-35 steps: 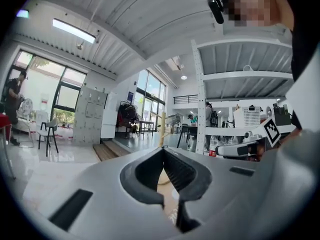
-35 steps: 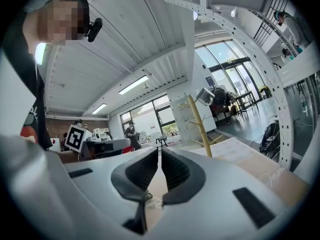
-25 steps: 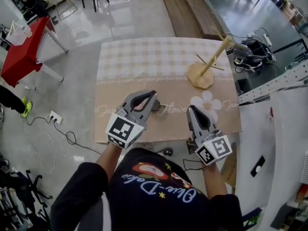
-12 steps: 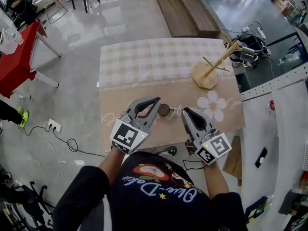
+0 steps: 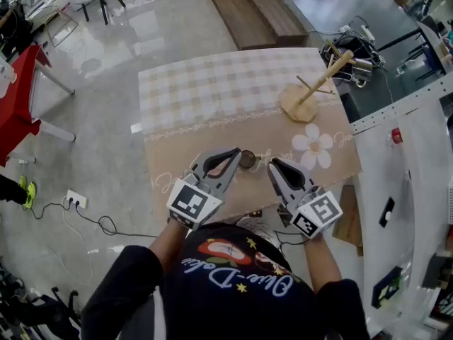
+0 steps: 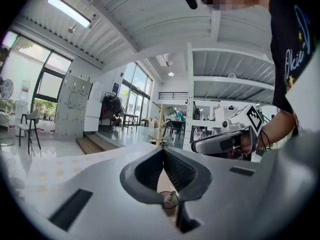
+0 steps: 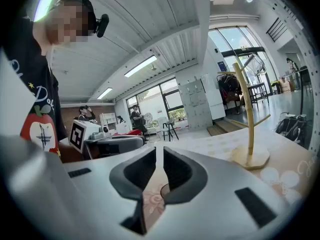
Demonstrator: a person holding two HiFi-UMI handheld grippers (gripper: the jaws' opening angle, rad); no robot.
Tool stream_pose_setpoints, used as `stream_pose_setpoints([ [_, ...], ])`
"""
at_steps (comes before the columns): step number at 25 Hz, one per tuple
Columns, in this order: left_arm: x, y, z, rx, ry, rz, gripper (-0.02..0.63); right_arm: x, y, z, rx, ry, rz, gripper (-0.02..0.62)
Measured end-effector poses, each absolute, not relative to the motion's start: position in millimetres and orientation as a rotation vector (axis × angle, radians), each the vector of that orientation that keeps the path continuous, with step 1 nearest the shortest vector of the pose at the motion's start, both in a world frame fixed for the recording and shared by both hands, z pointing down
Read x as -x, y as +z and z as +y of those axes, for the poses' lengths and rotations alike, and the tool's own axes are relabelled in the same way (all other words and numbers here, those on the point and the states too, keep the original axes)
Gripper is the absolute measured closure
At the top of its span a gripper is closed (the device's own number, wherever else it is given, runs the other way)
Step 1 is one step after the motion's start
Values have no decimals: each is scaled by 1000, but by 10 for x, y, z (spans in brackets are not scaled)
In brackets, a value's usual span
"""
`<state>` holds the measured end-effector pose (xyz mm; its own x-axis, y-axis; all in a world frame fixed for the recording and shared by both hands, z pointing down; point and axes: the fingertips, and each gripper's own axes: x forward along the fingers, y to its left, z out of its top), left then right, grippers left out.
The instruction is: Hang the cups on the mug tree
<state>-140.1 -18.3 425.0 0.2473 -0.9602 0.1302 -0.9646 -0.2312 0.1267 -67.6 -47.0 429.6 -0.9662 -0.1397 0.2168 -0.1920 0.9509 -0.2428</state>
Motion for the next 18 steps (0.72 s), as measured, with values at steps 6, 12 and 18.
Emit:
stream_pose_setpoints([
  [6, 1377, 4329, -135, -2349, 41, -1791, 597, 736, 4530, -197, -33, 181, -2782, 541],
  [12, 1405, 4498, -125, -2288, 14, -1799, 597, 672, 4624, -316, -100, 195, -2769, 535],
  [18, 1379, 4542, -117, -2260, 49, -1855, 597, 637, 4827, -389, -31, 235, -2725, 522],
])
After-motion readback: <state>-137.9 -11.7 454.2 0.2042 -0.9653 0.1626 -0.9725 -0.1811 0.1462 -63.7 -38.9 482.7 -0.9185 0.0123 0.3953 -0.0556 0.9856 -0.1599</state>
